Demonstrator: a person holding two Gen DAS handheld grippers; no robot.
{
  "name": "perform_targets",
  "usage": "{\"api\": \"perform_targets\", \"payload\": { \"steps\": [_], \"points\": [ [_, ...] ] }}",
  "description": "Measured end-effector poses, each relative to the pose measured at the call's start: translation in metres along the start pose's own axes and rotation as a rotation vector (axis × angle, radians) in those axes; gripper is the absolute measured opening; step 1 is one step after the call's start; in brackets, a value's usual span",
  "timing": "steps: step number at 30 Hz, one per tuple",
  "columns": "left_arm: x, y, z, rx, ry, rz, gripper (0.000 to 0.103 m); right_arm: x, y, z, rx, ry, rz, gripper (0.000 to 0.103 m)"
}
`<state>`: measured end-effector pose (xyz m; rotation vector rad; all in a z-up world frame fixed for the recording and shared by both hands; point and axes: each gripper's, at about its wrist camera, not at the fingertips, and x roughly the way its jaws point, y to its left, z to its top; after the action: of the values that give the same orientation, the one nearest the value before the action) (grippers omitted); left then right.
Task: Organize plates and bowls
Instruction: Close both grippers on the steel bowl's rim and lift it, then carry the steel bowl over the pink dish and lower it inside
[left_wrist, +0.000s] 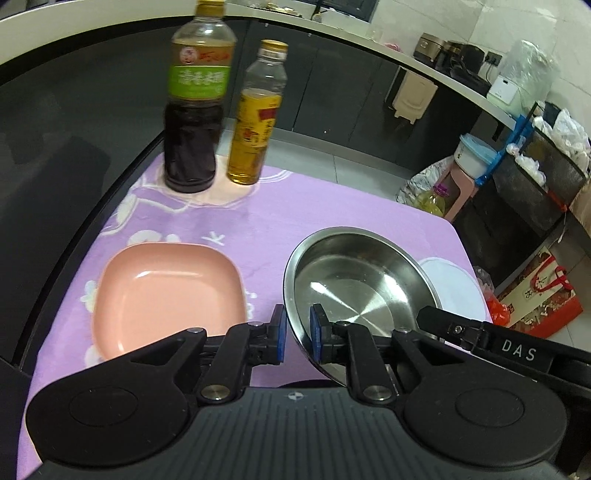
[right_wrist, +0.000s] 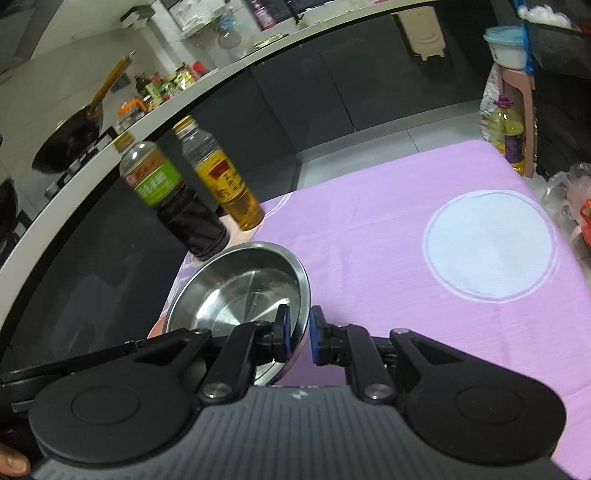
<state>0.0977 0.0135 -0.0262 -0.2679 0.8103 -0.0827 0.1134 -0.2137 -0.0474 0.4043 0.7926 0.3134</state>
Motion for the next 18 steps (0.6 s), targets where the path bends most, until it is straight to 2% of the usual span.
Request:
{"api": "perform_targets", "payload": {
  "steps": [18],
  "points": [
    [-0.029, 0.071, -0.004, -0.103, -0.051, 0.025, 0.012, 0.025, 0.069, -0.013, -0.099, 0.067, 0.034, 0.009]
  ]
}}
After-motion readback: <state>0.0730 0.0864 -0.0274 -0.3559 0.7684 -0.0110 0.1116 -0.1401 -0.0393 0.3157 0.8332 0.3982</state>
